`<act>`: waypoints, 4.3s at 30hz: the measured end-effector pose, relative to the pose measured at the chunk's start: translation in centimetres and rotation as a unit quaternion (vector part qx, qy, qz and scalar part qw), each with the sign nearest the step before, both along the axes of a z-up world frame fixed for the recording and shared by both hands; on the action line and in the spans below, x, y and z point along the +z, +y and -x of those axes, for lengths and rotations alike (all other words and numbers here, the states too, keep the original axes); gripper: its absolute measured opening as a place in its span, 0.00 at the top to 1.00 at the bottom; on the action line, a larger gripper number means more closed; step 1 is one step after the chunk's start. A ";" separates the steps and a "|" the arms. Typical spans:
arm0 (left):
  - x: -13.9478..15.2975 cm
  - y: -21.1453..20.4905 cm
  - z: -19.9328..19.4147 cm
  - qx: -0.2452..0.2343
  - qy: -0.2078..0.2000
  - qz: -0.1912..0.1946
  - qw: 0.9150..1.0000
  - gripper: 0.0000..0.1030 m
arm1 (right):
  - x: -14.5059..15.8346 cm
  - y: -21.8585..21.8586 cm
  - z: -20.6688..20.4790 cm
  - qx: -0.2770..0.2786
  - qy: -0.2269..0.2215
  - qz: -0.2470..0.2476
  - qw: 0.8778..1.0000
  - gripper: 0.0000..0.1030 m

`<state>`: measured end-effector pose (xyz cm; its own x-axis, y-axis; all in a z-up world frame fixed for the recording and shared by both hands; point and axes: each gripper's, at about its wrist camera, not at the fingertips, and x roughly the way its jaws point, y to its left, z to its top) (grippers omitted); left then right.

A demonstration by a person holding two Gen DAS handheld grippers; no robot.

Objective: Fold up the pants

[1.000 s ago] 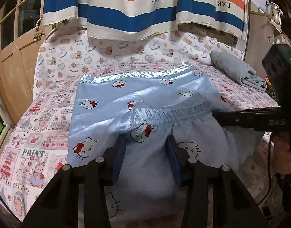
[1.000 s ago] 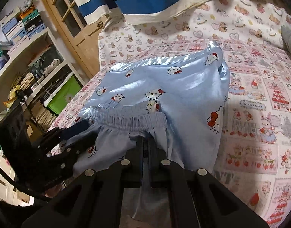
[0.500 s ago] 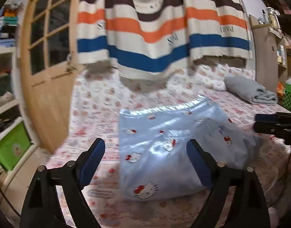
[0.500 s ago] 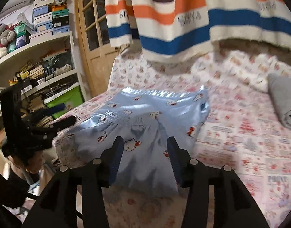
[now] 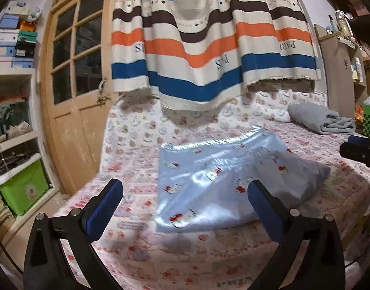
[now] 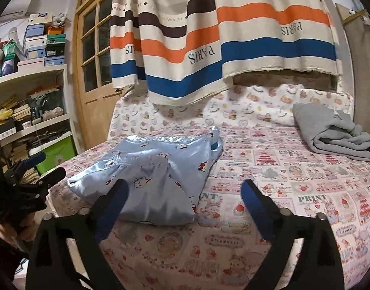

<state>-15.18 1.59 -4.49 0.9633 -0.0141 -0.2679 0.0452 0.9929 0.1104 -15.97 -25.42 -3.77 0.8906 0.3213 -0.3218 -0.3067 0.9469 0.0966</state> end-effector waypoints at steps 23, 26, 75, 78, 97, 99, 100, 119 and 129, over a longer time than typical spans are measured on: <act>-3.6 2.6 -2.9 -0.006 0.125 0.056 0.991 0.61 | -3.7 2.1 -4.7 0.078 0.146 0.022 0.986 0.36; -3.8 2.3 -2.9 -0.007 0.124 0.048 0.991 0.64 | -3.8 3.0 -4.7 0.085 0.134 0.043 0.986 0.49; 2.1 1.7 -25.1 0.005 0.267 0.021 0.963 0.97 | 0.7 2.9 -25.4 0.033 0.288 -0.033 0.957 0.93; 2.4 1.8 -24.9 -0.003 0.250 0.030 0.968 0.94 | 1.0 2.9 -25.2 0.028 0.262 -0.022 0.964 0.92; 0.6 5.2 -14.6 -0.016 0.251 0.020 0.968 0.65 | -0.3 0.2 -14.3 0.107 0.226 0.032 0.968 0.60; -0.2 5.4 -15.1 -0.035 0.264 0.037 0.963 0.91 | -1.0 0.7 -14.4 0.105 0.235 0.045 0.965 0.77; -0.5 5.4 -15.3 -0.045 0.269 0.044 0.961 1.00 | -1.3 0.9 -14.5 0.102 0.234 0.050 0.966 0.90; 5.8 5.6 -15.4 -0.035 0.170 0.055 0.983 0.93 | 3.9 -0.7 -15.3 0.019 0.157 0.014 0.987 0.96; 4.5 2.4 -23.2 -0.044 0.246 0.058 0.967 0.93 | 3.3 4.9 -23.7 0.062 0.239 0.019 0.969 0.96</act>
